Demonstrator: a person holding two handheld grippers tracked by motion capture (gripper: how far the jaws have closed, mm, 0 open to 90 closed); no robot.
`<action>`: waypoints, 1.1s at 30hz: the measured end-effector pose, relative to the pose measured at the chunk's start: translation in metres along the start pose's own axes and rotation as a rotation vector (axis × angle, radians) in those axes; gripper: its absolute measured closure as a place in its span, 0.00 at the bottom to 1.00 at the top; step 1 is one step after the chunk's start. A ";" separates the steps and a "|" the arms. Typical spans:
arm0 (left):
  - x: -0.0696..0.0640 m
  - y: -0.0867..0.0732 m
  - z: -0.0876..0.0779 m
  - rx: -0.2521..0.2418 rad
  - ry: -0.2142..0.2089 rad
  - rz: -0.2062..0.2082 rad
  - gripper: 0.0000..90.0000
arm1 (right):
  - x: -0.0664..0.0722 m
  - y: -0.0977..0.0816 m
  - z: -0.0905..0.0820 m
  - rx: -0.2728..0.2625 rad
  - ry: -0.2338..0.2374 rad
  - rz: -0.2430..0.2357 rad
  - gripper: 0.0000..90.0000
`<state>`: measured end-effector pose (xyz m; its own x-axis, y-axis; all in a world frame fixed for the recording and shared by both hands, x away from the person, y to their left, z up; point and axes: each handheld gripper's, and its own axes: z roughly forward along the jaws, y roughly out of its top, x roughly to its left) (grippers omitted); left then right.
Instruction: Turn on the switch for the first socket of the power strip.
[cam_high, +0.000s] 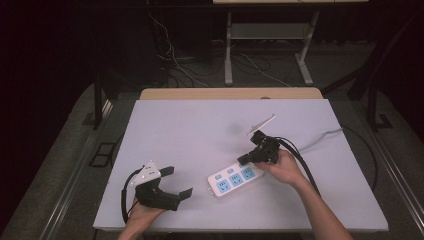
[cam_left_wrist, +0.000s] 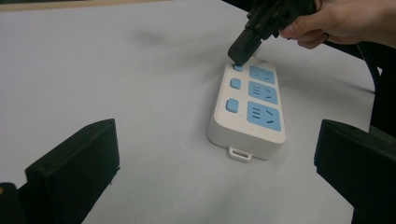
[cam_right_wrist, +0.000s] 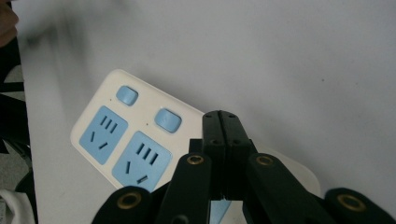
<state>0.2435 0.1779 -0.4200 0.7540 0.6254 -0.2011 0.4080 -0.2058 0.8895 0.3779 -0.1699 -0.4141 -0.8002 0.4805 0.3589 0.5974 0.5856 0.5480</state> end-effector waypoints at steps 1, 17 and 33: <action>0.000 0.000 0.000 0.000 0.000 0.000 0.00 | 0.000 -0.001 0.000 -0.003 0.002 0.003 0.99; 0.000 0.000 0.000 -0.002 -0.001 0.002 0.00 | 0.001 -0.002 0.002 0.004 -0.005 -0.041 1.00; -0.001 0.000 0.001 0.000 0.001 0.005 0.00 | 0.001 -0.002 0.003 0.011 -0.010 -0.058 1.00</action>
<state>0.2433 0.1769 -0.4203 0.7554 0.6250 -0.1967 0.4047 -0.2089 0.8903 0.3756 -0.1688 -0.4170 -0.8331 0.4520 0.3187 0.5503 0.6197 0.5595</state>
